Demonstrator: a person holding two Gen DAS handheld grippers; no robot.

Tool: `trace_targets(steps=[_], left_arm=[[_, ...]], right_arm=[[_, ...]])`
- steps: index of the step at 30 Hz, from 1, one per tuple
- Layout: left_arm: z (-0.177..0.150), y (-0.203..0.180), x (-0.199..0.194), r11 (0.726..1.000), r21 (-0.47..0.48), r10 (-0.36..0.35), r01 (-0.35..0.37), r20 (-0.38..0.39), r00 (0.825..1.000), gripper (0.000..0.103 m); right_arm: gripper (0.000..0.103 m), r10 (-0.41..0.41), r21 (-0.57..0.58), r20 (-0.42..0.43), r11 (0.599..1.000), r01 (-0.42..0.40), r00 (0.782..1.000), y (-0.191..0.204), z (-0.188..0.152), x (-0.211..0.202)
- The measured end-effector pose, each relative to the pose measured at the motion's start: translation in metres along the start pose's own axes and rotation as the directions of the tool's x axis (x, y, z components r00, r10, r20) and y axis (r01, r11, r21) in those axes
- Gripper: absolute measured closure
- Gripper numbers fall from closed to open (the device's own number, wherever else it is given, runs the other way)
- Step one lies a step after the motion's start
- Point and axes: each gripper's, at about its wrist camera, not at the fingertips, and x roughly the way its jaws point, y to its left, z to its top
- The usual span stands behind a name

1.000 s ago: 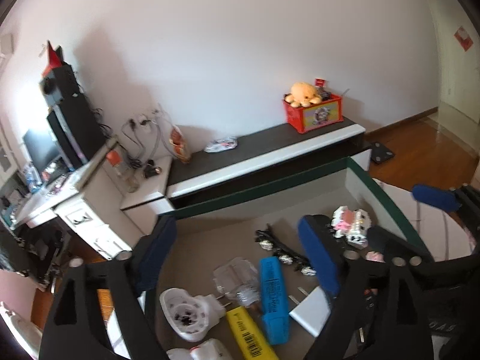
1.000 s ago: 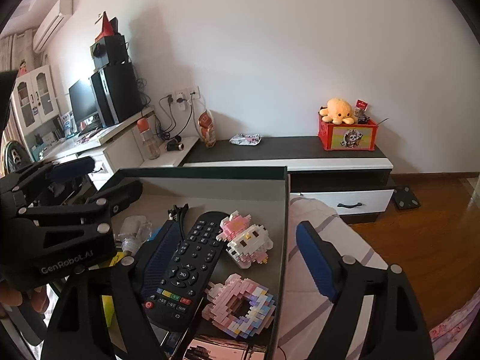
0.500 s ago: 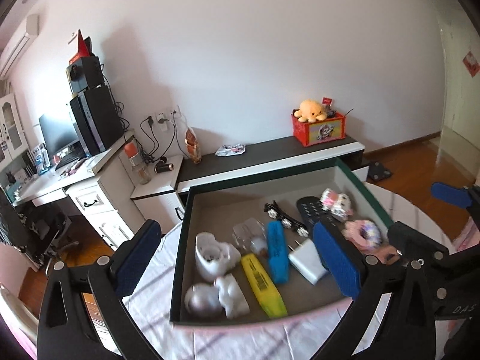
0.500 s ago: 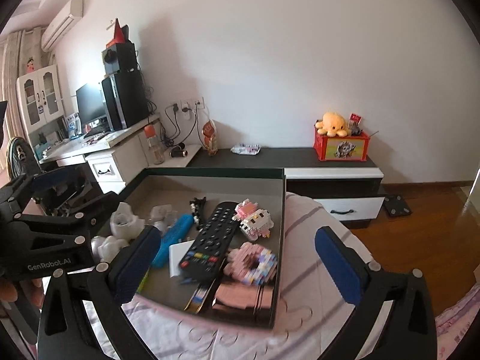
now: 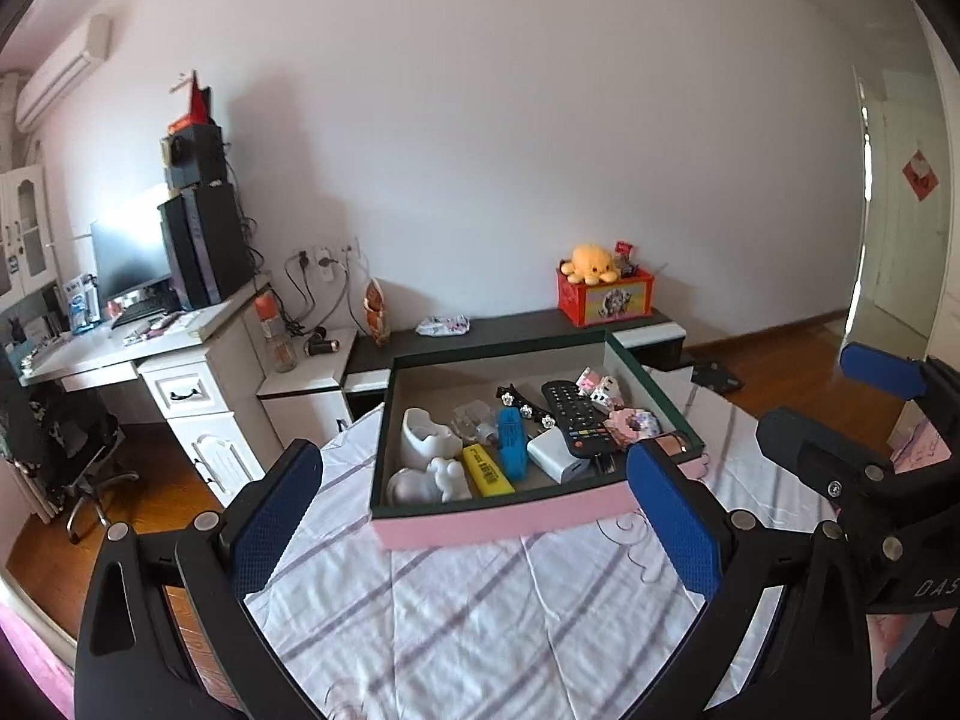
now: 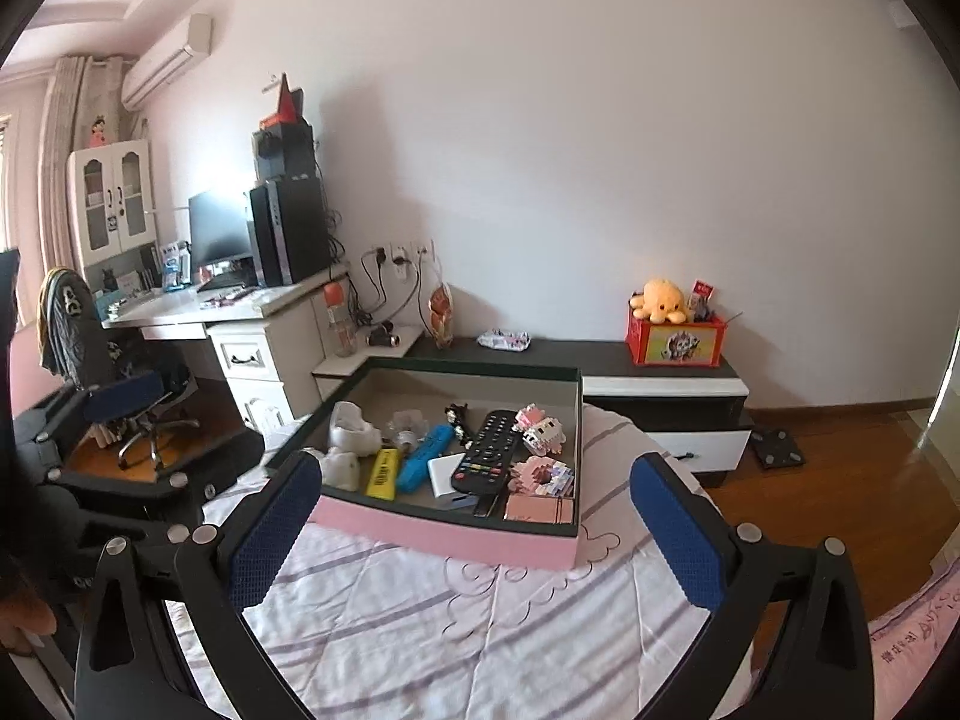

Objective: Organize rigid objects

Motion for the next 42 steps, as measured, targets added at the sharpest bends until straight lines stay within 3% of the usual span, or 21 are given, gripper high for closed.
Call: trace_targets(steps=[17,28,42], left_arm=[[-0.016,0.022,-0.152,0.994,-0.065,0.094,-0.083,0.194,0.977,0.000],[-0.022,0.036,-0.206,0.991,-0.089,0.116,-0.095,0.270,0.956,0.000],[-0.031,0.038,-0.248,0.989,-0.100,0.132,-0.105,0.328,0.936,0.000]], right_arm=[[0.000,0.027,-0.065,0.151,0.998,-0.017,0.988,0.060,-0.004,-0.126],[0.000,0.035,-0.090,0.219,0.996,-0.016,0.975,0.085,-0.004,-0.180],[0.000,0.035,-0.111,0.267,0.994,-0.005,0.963,0.100,-0.007,-0.217]])
